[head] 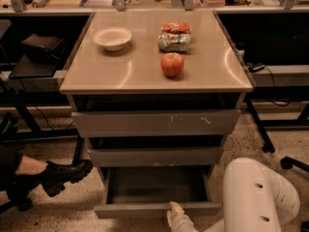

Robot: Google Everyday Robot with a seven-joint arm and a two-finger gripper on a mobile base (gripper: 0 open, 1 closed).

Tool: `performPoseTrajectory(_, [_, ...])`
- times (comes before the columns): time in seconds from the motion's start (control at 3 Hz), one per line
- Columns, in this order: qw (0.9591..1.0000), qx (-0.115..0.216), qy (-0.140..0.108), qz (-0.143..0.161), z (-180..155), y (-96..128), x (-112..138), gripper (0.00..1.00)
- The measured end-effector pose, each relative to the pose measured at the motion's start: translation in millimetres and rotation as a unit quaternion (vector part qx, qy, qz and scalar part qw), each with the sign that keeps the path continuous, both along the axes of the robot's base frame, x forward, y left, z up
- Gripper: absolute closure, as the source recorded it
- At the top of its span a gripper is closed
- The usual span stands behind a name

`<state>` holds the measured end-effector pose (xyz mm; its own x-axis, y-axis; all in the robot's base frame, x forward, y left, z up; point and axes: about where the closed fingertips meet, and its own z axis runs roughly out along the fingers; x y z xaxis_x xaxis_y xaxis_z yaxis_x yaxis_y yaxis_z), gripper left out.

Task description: Open bottom drawer

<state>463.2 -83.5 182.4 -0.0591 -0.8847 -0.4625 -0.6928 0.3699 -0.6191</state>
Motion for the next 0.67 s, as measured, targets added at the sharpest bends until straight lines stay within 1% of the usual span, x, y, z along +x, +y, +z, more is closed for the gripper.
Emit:
performPoseTrajectory(0.33, [1.0,0.0,0.002,-0.004,-0.8,-2.3,-9.8,1.0])
performPoseTrajectory(0.67, [1.0,0.0,0.002,-0.004,2.9,-2.3,-9.9,1.0])
